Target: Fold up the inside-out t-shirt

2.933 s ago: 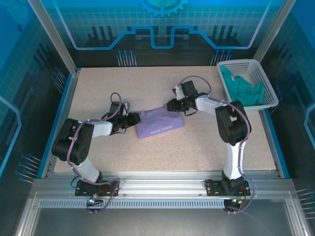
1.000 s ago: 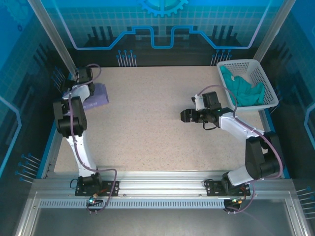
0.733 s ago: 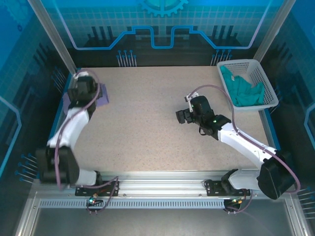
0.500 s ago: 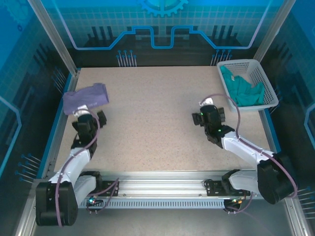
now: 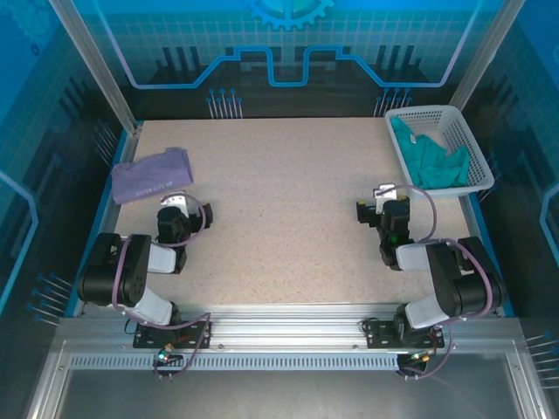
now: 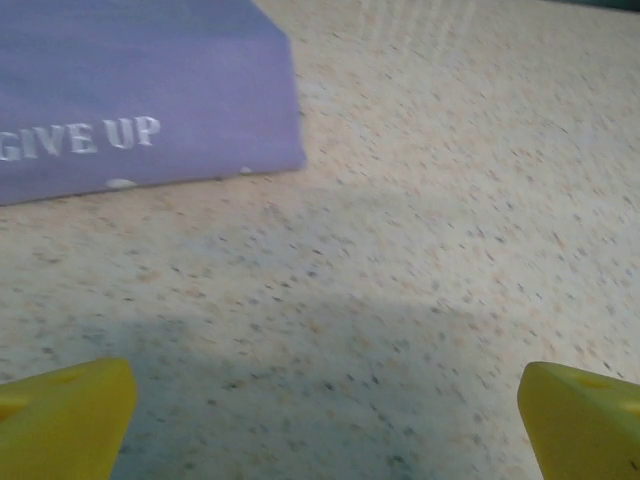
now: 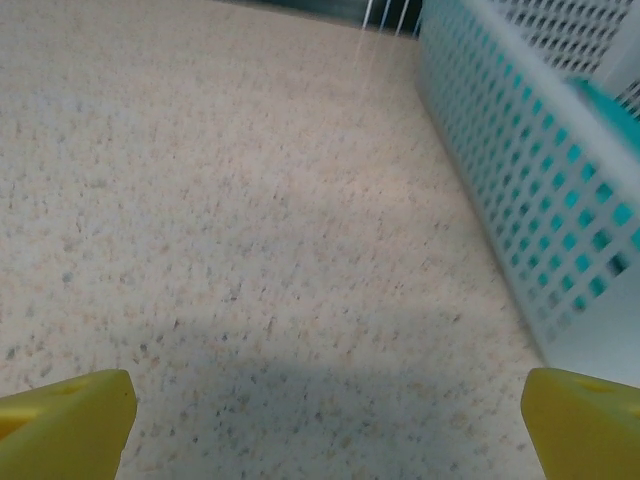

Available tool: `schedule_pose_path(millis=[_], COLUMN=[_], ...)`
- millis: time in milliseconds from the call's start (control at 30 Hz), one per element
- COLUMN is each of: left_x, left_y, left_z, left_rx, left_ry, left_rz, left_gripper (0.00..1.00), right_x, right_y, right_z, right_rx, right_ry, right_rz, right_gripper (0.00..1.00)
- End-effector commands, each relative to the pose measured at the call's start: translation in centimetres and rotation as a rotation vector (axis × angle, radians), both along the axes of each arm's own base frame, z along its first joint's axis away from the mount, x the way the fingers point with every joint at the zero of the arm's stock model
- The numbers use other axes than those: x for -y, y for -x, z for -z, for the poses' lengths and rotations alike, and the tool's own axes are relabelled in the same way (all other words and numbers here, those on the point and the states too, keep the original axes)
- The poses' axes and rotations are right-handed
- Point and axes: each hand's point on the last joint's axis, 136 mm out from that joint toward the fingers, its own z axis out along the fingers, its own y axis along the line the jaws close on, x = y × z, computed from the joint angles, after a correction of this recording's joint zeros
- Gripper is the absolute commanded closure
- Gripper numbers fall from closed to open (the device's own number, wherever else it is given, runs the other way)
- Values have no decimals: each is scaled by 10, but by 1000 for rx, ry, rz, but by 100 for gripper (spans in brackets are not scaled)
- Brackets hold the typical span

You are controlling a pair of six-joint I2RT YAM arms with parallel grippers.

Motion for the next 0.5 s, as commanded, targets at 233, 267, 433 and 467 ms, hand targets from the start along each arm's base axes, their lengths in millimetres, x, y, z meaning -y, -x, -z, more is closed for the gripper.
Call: schedule_pose_path(millis=[233, 267, 433, 467], left_x=[6, 7, 8, 9], left_y=[-26, -27, -28, -28], left_z=[-37, -36, -37, -36], left_rx=[119, 111, 109, 108], left_ry=[-25, -28, -37, -37], left_rz=[32, 37, 40, 40], left_gripper=[1, 1, 1, 1], right_x=[-9, -10, -10, -9], right_y=[-19, -19, -19, -19], right_z=[-17, -17, -17, -17], right_rx=[38, 37, 36, 37], right_ry=[-107, -107, -110, -109], right_rz=[-84, -86, -88, -86], right_gripper=[0, 0, 0, 0])
